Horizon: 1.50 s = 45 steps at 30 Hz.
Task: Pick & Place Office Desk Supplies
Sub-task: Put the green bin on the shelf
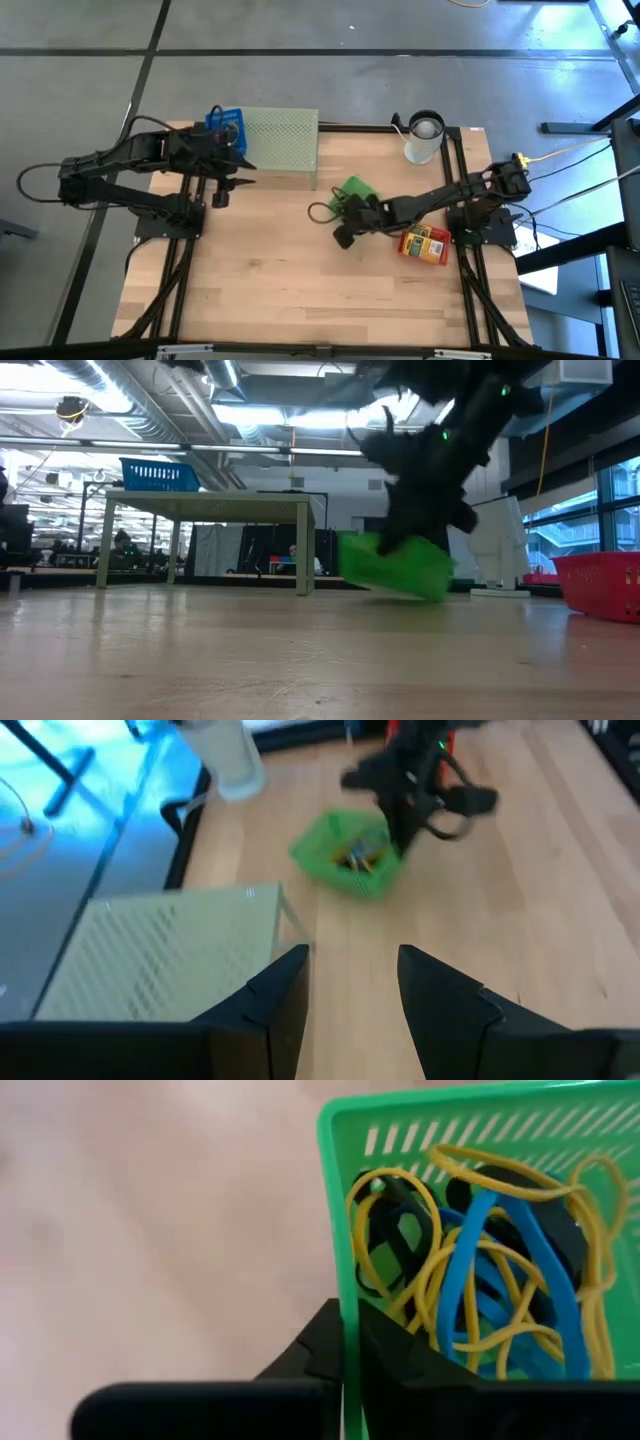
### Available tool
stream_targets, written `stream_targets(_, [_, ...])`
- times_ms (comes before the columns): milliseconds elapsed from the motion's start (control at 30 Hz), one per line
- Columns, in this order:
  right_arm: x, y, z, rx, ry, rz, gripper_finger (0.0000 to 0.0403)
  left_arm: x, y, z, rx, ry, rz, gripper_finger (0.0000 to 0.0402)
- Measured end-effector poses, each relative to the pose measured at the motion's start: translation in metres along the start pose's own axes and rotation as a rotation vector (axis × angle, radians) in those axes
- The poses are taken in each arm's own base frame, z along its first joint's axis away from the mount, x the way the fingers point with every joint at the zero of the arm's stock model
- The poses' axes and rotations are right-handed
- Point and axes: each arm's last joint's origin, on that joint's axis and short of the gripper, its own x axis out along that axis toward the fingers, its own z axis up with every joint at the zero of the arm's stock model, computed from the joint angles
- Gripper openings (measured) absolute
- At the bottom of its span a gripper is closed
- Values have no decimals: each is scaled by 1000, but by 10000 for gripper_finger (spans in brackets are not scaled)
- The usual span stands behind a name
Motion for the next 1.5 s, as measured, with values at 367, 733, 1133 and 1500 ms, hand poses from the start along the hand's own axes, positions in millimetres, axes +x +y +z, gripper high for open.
stream_targets(367, [-10, 36, -16, -99, -122, 167, 14, 8, -5, 19, -4, -134, -17, 146])
stream_targets(733, [27, 100, -10, -366, -80, 281, 14, 31, -26, 31, 33, -130, -111, 146])
stream_targets(1133, [28, 117, 0, -507, -38, 275, 43, 39, -50, 35, 64, -113, -205, 146])
stream_targets(1500, [28, 118, -1, -497, -8, 306, 170, 42, -69, 33, 15, -55, -215, 150])
